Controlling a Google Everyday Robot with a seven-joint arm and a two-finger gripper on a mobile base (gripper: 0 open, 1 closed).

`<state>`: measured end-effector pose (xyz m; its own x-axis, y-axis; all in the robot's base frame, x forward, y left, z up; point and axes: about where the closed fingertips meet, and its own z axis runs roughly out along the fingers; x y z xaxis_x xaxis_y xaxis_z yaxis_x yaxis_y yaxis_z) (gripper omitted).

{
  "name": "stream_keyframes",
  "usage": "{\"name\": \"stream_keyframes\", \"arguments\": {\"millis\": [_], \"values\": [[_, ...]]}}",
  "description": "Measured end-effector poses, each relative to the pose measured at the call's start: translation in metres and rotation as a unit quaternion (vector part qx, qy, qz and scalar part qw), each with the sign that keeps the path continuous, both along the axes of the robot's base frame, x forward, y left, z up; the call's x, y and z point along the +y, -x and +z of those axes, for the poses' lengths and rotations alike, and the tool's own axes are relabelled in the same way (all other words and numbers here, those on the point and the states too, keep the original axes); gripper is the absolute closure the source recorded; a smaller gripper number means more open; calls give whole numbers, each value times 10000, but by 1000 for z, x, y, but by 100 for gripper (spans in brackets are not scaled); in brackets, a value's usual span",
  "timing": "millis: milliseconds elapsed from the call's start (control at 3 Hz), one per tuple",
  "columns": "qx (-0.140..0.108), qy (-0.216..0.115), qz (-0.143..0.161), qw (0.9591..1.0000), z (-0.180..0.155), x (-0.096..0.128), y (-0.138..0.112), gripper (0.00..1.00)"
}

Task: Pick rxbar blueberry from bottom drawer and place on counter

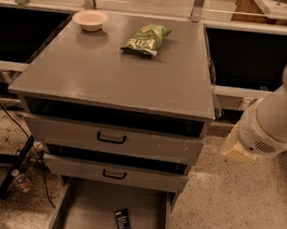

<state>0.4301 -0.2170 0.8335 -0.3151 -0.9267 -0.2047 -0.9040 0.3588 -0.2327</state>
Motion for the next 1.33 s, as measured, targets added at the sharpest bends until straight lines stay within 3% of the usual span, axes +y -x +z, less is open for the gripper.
{"name": "stream_keyframes", "arguments": {"millis": [333, 667, 1333], "values": [[205, 213, -74, 9995, -26, -3, 1, 100], [204, 213, -74, 9995, -26, -3, 1, 100], [204, 213, -74, 9995, -26, -3, 1, 57]]}}
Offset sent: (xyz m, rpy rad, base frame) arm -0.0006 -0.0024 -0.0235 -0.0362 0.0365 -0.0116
